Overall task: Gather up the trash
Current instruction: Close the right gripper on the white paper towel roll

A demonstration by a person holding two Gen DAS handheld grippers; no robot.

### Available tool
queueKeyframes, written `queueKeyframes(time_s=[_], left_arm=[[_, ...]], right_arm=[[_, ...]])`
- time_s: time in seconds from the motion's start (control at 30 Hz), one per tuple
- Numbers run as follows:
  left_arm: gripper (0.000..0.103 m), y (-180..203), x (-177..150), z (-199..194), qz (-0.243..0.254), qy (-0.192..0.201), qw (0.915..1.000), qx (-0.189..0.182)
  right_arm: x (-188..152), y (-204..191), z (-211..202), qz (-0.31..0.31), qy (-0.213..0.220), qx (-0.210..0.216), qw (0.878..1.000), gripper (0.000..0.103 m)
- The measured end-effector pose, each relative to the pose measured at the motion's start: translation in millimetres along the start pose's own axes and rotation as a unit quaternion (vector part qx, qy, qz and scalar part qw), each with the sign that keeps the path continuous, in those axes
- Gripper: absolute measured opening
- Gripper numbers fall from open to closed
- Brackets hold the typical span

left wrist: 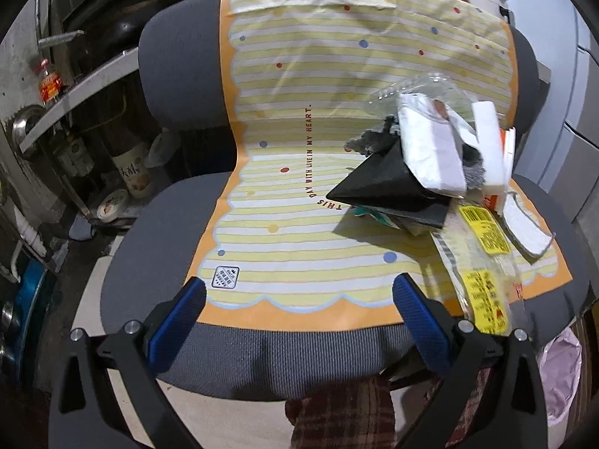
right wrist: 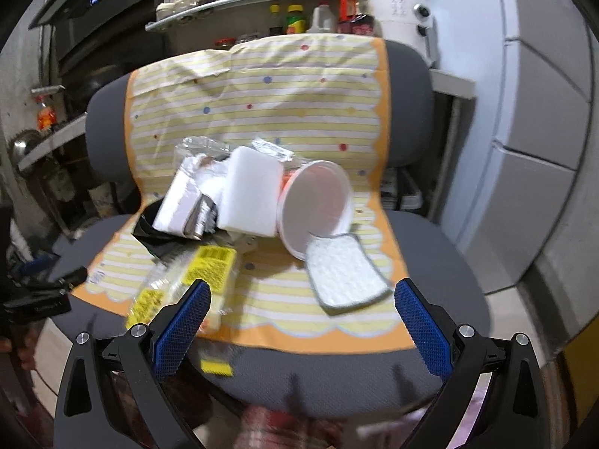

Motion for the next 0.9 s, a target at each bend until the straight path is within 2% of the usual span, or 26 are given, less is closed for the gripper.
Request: queueKeyframes(time_s=[0.1,0.23,0.43,0.5,0.63,0.77,0.83,0.87,0.9], left_arm=[[0.097,-1,9,8,-0.008,-0.002,0.9999,-0.008],[0.097,0,23,19,-0.015,-0.002,0.9997,-0.017],[0.097,4,38,30,-0.004,0.006,0.9999,-0.011],[0.097,3,41,33,-0.004,0.007,0.9999,-0.014],[0.096,0,51,39,-0.01,0.011,0.9998,-0.013],[0.096,-3,57,42,-0.017,0.016,0.9996,-0.014],[0.096,-2,56,42,-0.016,0.016,0.9996,-0.016],[0.096,-3,55,42,-0.015,0.015,0.9996,-0.017],[0.096,-3,54,41,-0.014,0.015,0.9996,-0.017]], right_arm=[[7,-15,18,-0.017,-0.006,0.015,1.0,0.097],[18,-38,41,-0.049,0.006,0.012,0.999,0.095],[39,-57,83,-0.057,-0.007,0.022,0.998,0.089],[51,-62,96,-0.06,-0.003,0.015,0.998,0.07],[67,-67,121,-0.049,-0.008,0.011,0.999,0.07],[79,-68,147,-0.044,-0.012,-0.019,0.999,0.07],[80,-68,156,-0.041,-0.018,-0.03,0.999,0.062],[80,-67,158,-0.042,-0.02,-0.044,0.998,0.051],[79,-66,158,-0.04,-0.02,-0.049,0.998,0.05]])
Point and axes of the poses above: each gripper's, at about its wrist camera, not at the fingertips, and z roughly the way its jaws point, y to its right, x to its top, the point moved 6 cm from there along z, roughly the way its jaws point, and after that the axes turned 6 degrees about z, right-handed, at the moved point
